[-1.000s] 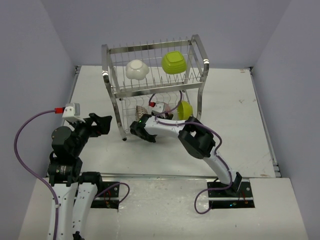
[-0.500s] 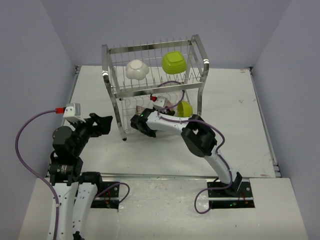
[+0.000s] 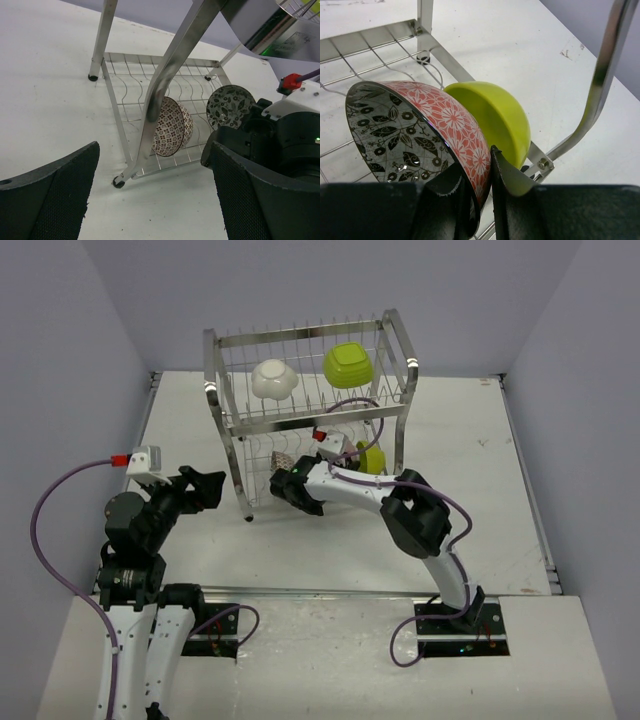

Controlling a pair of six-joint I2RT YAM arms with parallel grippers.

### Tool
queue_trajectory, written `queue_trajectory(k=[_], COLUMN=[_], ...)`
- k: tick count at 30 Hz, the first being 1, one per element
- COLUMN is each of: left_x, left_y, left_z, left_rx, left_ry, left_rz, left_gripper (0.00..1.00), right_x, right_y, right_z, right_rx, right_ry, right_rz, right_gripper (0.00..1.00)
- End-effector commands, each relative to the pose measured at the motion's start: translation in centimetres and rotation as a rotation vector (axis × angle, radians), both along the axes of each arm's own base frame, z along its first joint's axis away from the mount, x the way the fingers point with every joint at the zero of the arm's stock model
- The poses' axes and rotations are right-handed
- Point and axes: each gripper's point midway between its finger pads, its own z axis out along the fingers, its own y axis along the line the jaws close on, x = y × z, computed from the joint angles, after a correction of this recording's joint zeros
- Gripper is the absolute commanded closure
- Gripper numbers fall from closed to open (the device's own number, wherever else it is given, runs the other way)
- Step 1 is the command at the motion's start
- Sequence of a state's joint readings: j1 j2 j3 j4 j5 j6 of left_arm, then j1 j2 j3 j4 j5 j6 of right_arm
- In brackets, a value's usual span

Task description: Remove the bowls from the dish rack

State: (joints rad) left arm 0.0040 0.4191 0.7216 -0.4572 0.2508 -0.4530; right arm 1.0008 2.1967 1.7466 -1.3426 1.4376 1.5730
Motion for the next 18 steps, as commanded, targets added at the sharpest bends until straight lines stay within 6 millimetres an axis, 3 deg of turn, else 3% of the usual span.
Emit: queue_trajectory(k=[1,11,18], left_x=[0.5,0.6,0.7], left_y=[-0.2,0.2,0.2], left_z=[0.3,0.2,0.1], left_rx=[-0.008,-0.002,0.001], left_ry=[-0.018,-0.011,-0.007], left_rz=[-0.008,0.013,0.017], left_gripper=[0.10,0.10,0.10], right_x=[-0.9,-3.5,-4.4], right_y=[-1.4,1.2,1.4], right_z=[6.3,5.6,4.7], right_rx=[-0.089,-0.075,-0.086], right_ry=[-0.108,-0.115,-0.107], right_rz=[0.057,0.151,0.176], right_gripper=[1.00,1.00,1.00])
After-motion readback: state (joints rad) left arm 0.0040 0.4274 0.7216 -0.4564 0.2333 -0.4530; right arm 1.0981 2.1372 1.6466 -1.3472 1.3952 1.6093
